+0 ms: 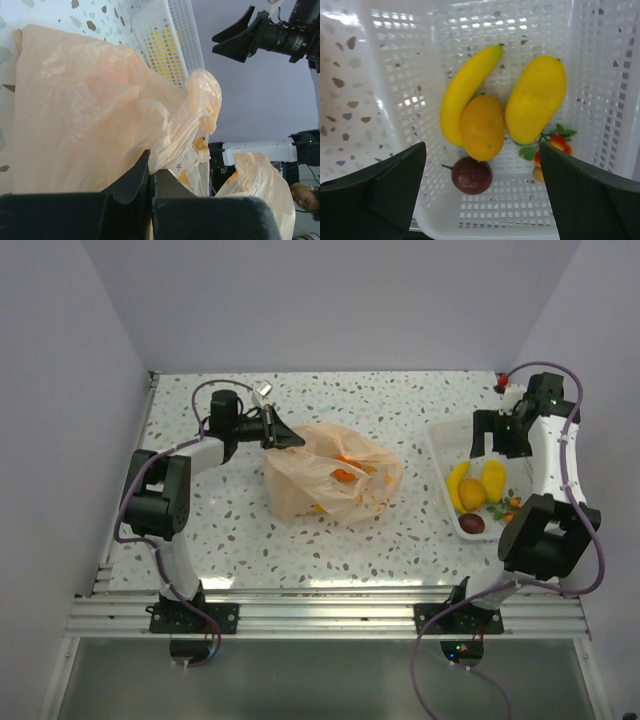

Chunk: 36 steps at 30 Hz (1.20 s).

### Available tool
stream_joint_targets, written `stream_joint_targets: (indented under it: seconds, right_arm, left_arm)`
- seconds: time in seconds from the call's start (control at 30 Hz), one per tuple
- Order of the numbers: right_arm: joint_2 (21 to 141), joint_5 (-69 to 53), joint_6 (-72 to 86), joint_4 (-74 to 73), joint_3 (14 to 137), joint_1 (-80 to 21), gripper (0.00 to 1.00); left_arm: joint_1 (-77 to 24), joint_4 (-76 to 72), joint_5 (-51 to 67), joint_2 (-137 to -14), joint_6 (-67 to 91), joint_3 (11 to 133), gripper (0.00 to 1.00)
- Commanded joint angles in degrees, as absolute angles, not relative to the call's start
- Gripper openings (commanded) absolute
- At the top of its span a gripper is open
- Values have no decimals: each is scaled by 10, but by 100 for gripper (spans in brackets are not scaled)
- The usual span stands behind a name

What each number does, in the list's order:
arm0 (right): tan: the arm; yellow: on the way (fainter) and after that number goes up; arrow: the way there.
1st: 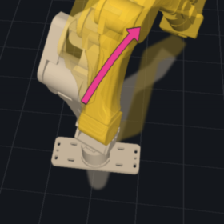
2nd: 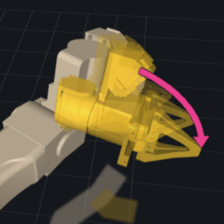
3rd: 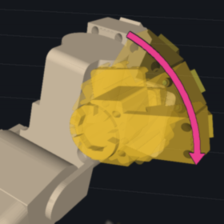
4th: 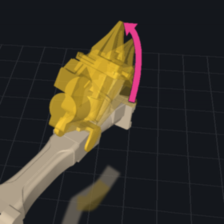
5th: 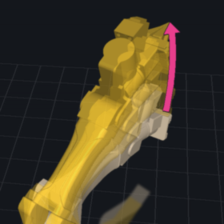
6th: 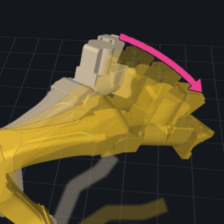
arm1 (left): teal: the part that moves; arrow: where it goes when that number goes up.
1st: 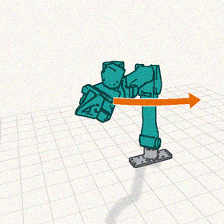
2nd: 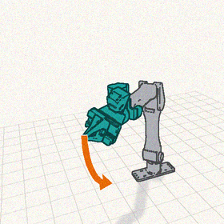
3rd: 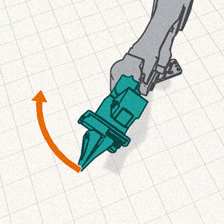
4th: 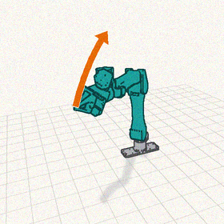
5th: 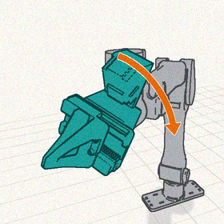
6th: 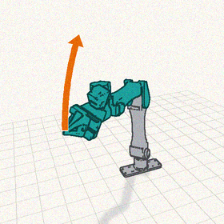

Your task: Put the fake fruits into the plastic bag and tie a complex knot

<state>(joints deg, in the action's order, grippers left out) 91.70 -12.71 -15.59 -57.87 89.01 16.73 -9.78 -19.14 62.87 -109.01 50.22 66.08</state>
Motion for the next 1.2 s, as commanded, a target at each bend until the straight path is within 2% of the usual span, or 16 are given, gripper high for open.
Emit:
stream_joint_targets:
  seconds: [0.0, 0.07, 0.3, 0.63, 0.73, 0.8, 0.83, 0.9, 0.97, 1.1, 1.17]
  right_arm:
    - [934, -32, -151, -563, 869, 192, 97]
    - [948, 24, -114, -534, 852, 193, 95]
    - [1000, 66, -37, -462, 807, 198, 93]
    - [1102, 53, 25, -399, 813, 201, 89]
    - [1119, 46, 33, -392, 816, 201, 84]
    - [1121, 35, 31, -395, 821, 201, 77]
    - [1113, 28, 24, -402, 824, 201, 67]
    - [1091, 6, 18, -413, 832, 201, 54]
    - [1036, -17, 9, -424, 838, 201, 36]
    - [954, -99, 3, -446, 874, 199, 17]
    - [919, -160, 4, -454, 895, 184, 14]
  left_arm:
    - [-94, -195, 638, -1066, 486, 671, 0]
    - [-94, -194, 638, -1064, 483, 671, 0]
    - [-94, -183, 641, -1058, 471, 672, 0]
    - [-94, -173, 639, -1056, 461, 671, 0]
    - [-94, -171, 639, -1057, 461, 673, 0]
    - [-94, -168, 638, -1057, 459, 677, 0]
    - [-94, -164, 638, -1057, 458, 678, 0]
    - [-94, -161, 638, -1057, 455, 680, 0]
    - [-94, -161, 637, -1055, 454, 679, 0]
    - [-94, -163, 638, -1056, 454, 672, 0]
    - [-94, -164, 638, -1056, 454, 671, 0]
